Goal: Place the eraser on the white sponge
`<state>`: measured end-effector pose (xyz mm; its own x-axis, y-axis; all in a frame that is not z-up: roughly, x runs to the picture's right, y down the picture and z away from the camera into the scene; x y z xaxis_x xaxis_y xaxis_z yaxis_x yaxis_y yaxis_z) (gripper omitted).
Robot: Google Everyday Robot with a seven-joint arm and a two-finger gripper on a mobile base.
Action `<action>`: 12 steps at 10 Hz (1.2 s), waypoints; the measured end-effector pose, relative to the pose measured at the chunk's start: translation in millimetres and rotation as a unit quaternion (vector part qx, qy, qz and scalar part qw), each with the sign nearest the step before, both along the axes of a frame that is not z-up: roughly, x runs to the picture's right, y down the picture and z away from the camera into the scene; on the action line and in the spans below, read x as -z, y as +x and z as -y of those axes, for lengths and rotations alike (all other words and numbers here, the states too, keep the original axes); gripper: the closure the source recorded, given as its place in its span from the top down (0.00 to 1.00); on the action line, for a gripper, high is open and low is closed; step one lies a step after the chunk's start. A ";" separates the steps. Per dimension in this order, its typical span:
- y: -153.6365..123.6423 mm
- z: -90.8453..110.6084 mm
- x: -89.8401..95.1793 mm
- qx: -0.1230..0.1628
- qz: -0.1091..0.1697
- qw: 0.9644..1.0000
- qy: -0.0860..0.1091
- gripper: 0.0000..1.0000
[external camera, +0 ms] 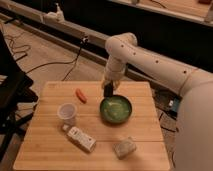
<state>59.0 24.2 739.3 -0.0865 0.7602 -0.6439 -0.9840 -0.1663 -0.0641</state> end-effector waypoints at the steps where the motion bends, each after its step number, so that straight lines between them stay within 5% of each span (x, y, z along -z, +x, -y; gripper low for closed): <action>1: 11.0 -28.8 13.0 -0.012 -0.012 1.000 -0.015 0.00; 3: 19.2 -69.2 28.5 -0.034 -0.025 0.999 -0.035 0.00; 4: 20.6 -106.8 39.3 -0.058 -0.028 0.997 -0.049 0.00; 7: -22.4 -169.7 52.1 -0.089 0.013 0.994 -0.068 0.00; 12: -26.4 -173.4 53.2 -0.091 0.017 0.993 -0.069 0.00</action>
